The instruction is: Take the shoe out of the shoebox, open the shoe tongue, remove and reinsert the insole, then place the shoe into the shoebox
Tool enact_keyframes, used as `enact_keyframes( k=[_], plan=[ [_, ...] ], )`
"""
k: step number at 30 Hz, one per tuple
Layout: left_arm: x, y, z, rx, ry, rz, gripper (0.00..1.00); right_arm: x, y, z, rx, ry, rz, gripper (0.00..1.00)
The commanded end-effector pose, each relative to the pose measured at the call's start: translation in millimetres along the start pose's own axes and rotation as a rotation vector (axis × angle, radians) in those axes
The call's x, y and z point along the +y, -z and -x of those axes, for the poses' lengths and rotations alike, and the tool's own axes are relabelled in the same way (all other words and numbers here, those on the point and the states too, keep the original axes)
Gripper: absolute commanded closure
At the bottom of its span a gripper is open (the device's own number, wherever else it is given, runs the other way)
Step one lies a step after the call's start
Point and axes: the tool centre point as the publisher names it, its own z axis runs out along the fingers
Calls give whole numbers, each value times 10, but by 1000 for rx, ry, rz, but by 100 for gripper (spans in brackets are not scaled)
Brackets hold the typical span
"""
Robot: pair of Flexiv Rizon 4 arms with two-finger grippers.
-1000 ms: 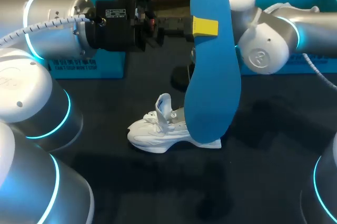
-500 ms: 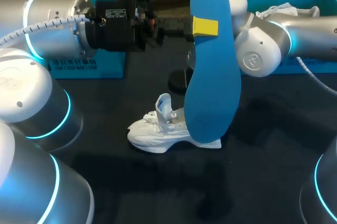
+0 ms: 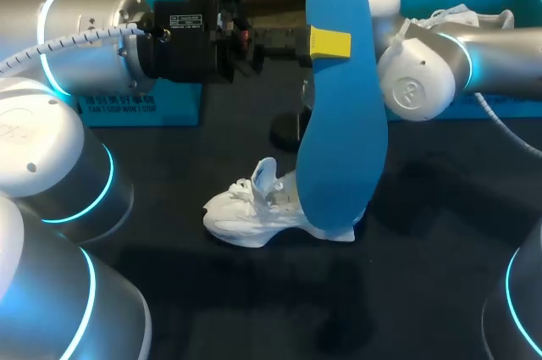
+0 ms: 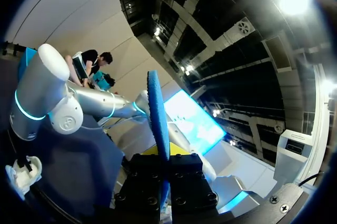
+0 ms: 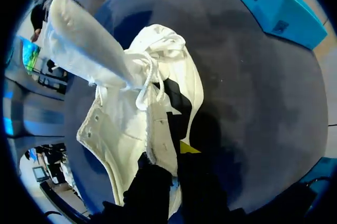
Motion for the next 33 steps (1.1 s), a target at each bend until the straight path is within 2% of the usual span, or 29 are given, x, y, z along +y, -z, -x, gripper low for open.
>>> enact_keyframes(
  k=[1, 7, 8, 12, 16, 19, 20, 33],
  plan=[
    [17, -1, 6, 1, 0, -3, 100, -83, 116, -93, 25, -76, 19, 100],
    [17, -1, 6, 1, 0, -3, 100, -206, 209, -172, 86, -264, 121, 100],
    [17, -1, 6, 1, 0, -3, 100, -192, 226, -198, 103, -282, 156, 100],
    [17, -1, 6, 1, 0, -3, 100, -142, 273, -298, 112, -386, 212, 100],
    [17, -1, 6, 1, 0, -3, 100, -74, 299, -415, 81, -500, 287, 100],
    [17, -1, 6, 1, 0, -3, 100, 20, 304, -450, 81, -543, 286, 100],
    [17, -1, 6, 1, 0, -3, 100, 60, 332, -429, 58, -502, 279, 100],
    [17, -1, 6, 1, 0, -3, 100, 60, 332, -429, 58, -502, 279, 100]
  ],
)
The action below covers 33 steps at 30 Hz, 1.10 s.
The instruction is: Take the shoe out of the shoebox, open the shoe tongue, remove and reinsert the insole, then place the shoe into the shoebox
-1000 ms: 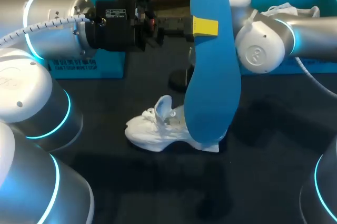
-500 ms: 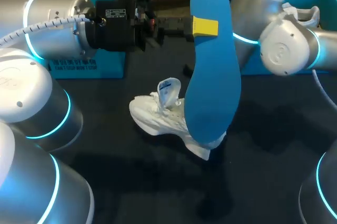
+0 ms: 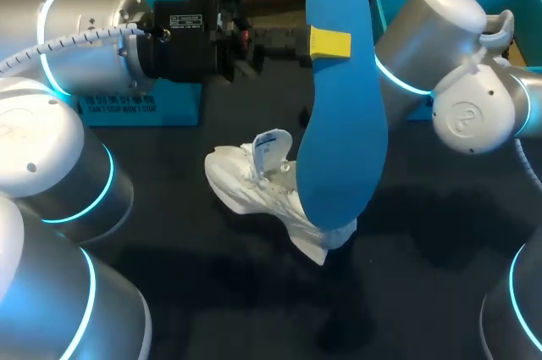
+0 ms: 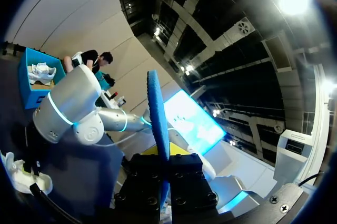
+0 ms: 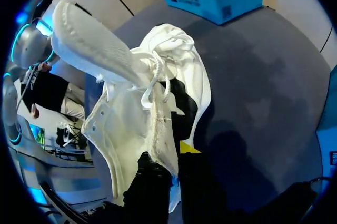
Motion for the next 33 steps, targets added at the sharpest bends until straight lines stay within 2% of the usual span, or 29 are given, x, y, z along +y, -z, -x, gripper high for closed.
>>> enact_keyframes(
  k=[1, 5, 6, 10, 14, 17, 21, 23, 25, 28, 33],
  plan=[
    [16, -1, 6, 1, 0, -3, 100, 4, 9, -10, 0, 0, 1, 100],
    [16, -1, 6, 1, 0, -3, 100, 4, 9, -10, 0, 0, 1, 100],
    [16, -1, 6, 1, 0, -3, 100, -45, -2, 1, -6, -74, 9, 100],
    [16, -1, 6, 1, 0, -3, 100, -98, -30, -49, -62, -173, 19, 100],
    [16, -1, 6, 1, 0, -3, 100, -150, -5, -122, -132, -315, 91, 100],
    [16, -1, 6, 1, 0, -3, 100, -152, 17, -173, -194, -421, 101, 100],
    [16, -1, 6, 1, 0, -3, 100, -175, 24, -212, -225, -499, 160, 100],
    [16, -1, 6, 1, 0, -3, 100, -191, 31, -240, -265, -570, 157, 100],
    [16, -1, 6, 1, 0, -3, 100, -225, 47, -269, -287, -641, 215, 100],
    [16, -1, 6, 1, 0, -3, 100, -243, 41, -243, -282, -696, 273, 100],
    [16, -1, 6, 1, 0, -3, 100, -229, 32, -154, -271, -722, 287, 100]
  ],
)
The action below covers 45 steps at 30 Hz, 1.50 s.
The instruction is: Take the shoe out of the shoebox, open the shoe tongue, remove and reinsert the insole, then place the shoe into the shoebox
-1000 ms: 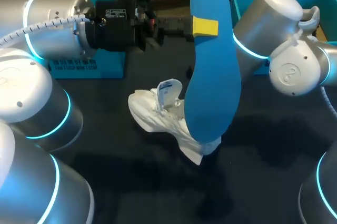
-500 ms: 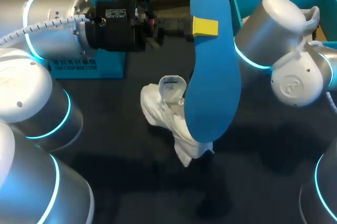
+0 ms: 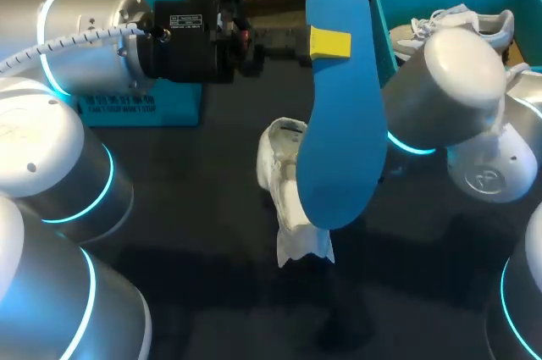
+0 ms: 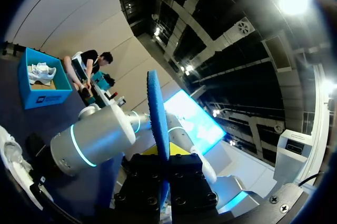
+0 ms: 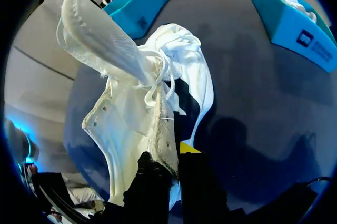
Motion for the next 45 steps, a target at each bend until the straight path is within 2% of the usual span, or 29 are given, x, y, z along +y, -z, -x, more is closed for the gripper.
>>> enact_keyframes(
  k=[1, 13, 19, 26, 33, 45],
  plan=[
    [16, -1, 6, 1, 0, -2, 100, -3, -19, 49, 20, -11, 62, 100],
    [16, -1, 6, 1, 0, -2, 100, 100, -185, 127, 13, -51, -7, 100],
    [16, -1, 6, 1, 0, -2, 100, 83, -216, 113, -25, -125, -11, 100],
    [16, -1, 6, 1, 0, -2, 100, 42, -203, 185, -51, -148, 0, 100],
    [16, -1, 6, 1, 0, -2, 100, 35, -341, 136, -18, -121, -14, 100],
    [16, -1, 6, 1, 0, -2, 100, -47, -540, 188, 13, -134, -63, 100]
  ],
)
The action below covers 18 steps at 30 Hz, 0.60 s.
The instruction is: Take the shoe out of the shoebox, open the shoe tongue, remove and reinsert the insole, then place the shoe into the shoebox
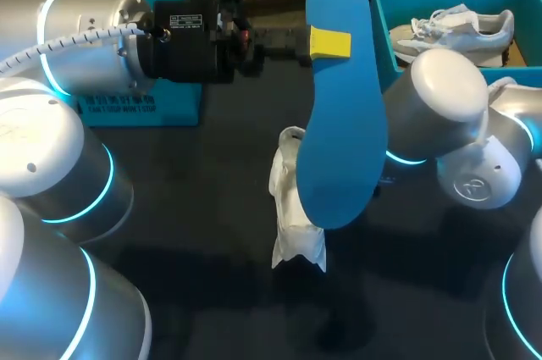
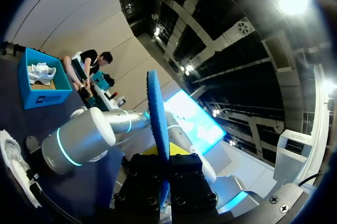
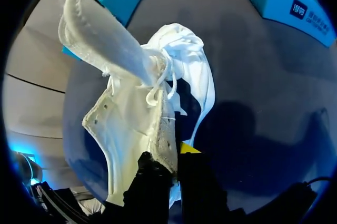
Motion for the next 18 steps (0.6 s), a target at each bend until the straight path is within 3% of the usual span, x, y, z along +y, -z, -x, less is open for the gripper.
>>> enact_keyframes(
  k=[1, 4, 6, 7, 10, 11, 14, 18],
  plan=[
    [16, -1, 6, 1, 0, -3, 100, -4, -110, 9, 20, -11, -6, 100],
    [16, -1, 6, 1, 0, -3, 100, -18, -124, 14, 28, -19, -5, 100],
    [16, -1, 6, 1, 0, -3, 100, -22, -125, 15, 31, -26, -5, 95],
    [16, -1, 6, 1, 0, -3, 100, -27, -124, 17, 41, -25, -1, 58],
    [16, -1, 6, 1, 0, -3, 100, -41, -98, 13, 43, -22, -13, 47],
    [16, -1, 6, 1, 0, -3, 100, -47, -85, -2, 45, -19, -16, 31],
    [16, -1, 6, 1, 0, -3, 100, -56, -43, -34, 53, -17, -35, 0],
    [16, -1, 6, 1, 0, -3, 100, -65, 20, -76, 66, -21, -59, 0]
  ],
)
